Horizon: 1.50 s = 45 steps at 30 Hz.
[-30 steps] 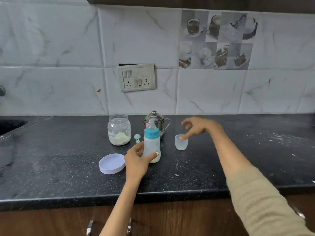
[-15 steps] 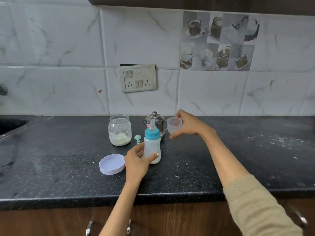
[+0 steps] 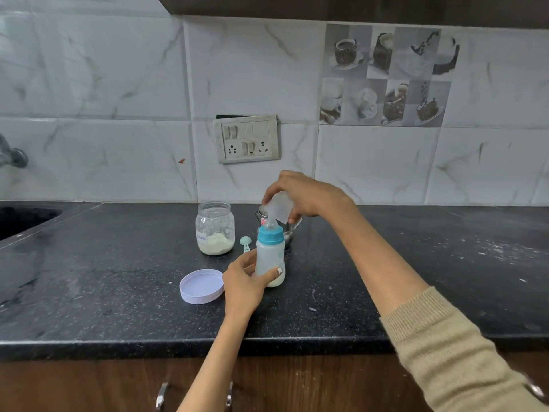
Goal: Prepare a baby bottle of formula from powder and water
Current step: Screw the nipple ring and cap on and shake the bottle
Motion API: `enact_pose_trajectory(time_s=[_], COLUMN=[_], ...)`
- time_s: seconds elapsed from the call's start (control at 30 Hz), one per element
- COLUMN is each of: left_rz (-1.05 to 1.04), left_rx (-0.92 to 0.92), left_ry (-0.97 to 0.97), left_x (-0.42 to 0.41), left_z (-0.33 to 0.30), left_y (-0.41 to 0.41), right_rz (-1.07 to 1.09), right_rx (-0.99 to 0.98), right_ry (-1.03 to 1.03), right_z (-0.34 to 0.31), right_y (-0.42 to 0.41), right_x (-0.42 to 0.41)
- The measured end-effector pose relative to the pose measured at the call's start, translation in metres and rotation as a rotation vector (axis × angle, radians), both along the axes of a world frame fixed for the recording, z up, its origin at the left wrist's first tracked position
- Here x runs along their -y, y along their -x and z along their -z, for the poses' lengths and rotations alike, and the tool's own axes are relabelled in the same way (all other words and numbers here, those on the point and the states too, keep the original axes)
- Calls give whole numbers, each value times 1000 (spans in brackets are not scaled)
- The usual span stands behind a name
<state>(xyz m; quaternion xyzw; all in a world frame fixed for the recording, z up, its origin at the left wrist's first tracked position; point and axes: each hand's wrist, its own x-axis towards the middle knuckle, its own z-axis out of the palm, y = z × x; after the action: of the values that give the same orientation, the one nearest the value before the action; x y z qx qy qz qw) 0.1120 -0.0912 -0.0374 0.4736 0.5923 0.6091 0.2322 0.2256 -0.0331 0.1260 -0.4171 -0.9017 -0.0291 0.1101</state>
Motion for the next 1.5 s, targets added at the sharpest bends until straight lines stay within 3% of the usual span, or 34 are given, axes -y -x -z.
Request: enact_pose_trajectory(time_s=[0.33, 0.93, 1.07, 1.23, 1.43, 1.5], left_rz=[-13, 7, 11, 11, 101, 138], left_rx=[-2, -7, 0, -9, 0, 10], left_ry=[12, -6, -2, -8, 0, 10], left_x=[-1, 1, 1, 1, -3, -3], left_z=[-1, -1, -1, 0, 4, 5], left_y=[0, 0, 0, 1, 5, 6], right_rz=[-27, 31, -14, -163, -199, -151], right_rx=[182, 357, 163, -349, -764, -821], right_ry=[1, 76, 215, 485, 583, 565], right_z=[22, -5, 3, 47, 138, 148], right_y=[23, 36, 22, -20, -17, -14], right_x=[7, -2, -15, -16, -7, -10])
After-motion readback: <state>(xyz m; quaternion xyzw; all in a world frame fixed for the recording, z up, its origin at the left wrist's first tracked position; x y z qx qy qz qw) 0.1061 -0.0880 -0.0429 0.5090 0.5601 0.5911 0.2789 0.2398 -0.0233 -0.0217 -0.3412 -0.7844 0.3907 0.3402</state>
